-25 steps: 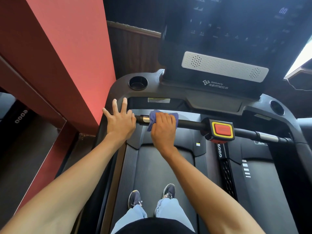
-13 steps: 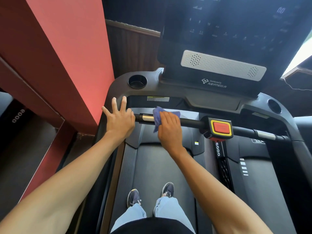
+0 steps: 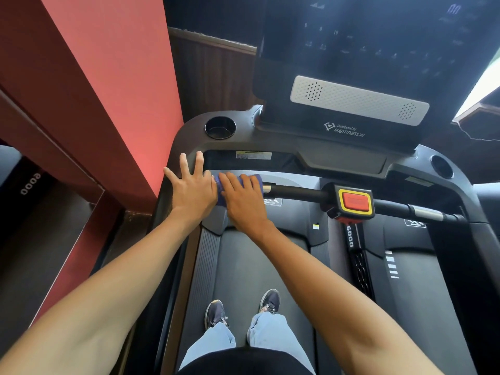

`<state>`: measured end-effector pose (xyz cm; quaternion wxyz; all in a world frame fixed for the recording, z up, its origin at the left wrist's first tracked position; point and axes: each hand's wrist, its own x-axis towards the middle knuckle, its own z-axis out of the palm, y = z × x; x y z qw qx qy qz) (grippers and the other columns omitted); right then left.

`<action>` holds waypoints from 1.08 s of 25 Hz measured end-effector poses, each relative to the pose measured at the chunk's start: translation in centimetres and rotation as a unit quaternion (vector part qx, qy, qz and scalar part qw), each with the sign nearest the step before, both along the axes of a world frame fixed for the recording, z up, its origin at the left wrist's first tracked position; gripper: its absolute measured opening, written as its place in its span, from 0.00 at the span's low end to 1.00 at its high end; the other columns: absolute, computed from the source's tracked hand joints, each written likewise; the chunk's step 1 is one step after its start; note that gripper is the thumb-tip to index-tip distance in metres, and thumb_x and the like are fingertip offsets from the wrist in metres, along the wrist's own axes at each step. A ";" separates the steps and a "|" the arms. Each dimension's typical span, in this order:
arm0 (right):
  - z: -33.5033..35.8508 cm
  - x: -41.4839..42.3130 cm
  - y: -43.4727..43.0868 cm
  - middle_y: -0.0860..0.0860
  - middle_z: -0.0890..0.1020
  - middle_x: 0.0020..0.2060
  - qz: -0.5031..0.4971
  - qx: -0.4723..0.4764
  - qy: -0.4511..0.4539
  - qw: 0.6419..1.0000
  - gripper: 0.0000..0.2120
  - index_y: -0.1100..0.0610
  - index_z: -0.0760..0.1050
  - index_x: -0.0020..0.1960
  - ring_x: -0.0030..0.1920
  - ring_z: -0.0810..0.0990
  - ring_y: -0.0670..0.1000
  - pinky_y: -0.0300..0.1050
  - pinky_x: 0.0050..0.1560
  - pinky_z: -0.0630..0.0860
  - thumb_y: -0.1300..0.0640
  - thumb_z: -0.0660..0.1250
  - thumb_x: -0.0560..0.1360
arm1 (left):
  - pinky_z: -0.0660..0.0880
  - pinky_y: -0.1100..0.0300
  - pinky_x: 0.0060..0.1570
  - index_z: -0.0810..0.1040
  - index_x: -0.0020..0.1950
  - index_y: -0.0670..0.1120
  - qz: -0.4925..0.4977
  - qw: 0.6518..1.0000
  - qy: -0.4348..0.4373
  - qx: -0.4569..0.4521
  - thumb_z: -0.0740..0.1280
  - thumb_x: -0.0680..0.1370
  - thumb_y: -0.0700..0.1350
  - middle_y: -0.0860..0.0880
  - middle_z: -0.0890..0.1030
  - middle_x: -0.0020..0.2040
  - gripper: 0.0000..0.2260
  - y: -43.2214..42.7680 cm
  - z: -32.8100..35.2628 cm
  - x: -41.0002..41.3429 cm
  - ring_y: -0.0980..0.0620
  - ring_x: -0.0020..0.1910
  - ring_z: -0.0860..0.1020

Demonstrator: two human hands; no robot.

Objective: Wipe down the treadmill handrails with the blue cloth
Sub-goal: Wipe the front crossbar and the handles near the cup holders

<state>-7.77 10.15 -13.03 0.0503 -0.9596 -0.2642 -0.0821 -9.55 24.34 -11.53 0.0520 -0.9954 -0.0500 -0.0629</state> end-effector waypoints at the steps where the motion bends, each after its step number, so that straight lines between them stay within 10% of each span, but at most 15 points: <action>1: 0.1 -0.1 -1.1 0.52 0.76 0.63 -0.009 0.008 -0.013 1.000 0.20 0.55 0.69 0.70 0.56 0.74 0.58 0.54 0.63 0.66 0.53 0.56 0.80 | 0.63 0.23 0.63 0.79 0.53 0.42 0.001 1.000 -0.004 -0.005 0.52 0.83 0.47 0.39 0.60 0.79 0.17 0.1 0.0 0.0 0.28 0.76 0.58; 11: 0.4 -0.4 -1.6 0.53 0.76 0.48 -0.094 0.051 -0.031 0.994 0.12 0.57 0.73 0.54 0.47 0.71 0.57 0.54 0.55 0.68 0.55 0.52 0.82 | 0.64 0.23 0.63 0.80 0.51 0.42 0.008 1.000 -0.018 -0.020 0.54 0.83 0.47 0.39 0.63 0.78 0.16 0.0 0.1 0.1 0.28 0.76 0.59; 17: 0.5 0.8 -1.0 0.55 0.77 0.57 0.040 -0.008 0.001 0.999 0.19 0.59 0.69 0.68 0.53 0.75 0.58 0.53 0.59 0.70 0.58 0.58 0.77 | 0.63 0.23 0.62 0.79 0.51 0.41 -0.002 1.000 -0.014 -0.018 0.54 0.82 0.45 0.38 0.61 0.78 0.16 0.2 -0.1 0.2 0.28 0.75 0.59; 27: 0.2 -0.5 -4.9 0.60 0.74 0.65 -0.089 -0.027 -0.015 0.996 0.20 0.64 0.68 0.70 0.66 0.70 0.63 0.59 0.72 0.64 0.55 0.57 0.81 | 0.64 0.22 0.62 0.80 0.51 0.42 -0.002 0.999 -0.023 -0.025 0.54 0.84 0.48 0.39 0.63 0.77 0.16 0.2 0.0 0.1 0.28 0.75 0.60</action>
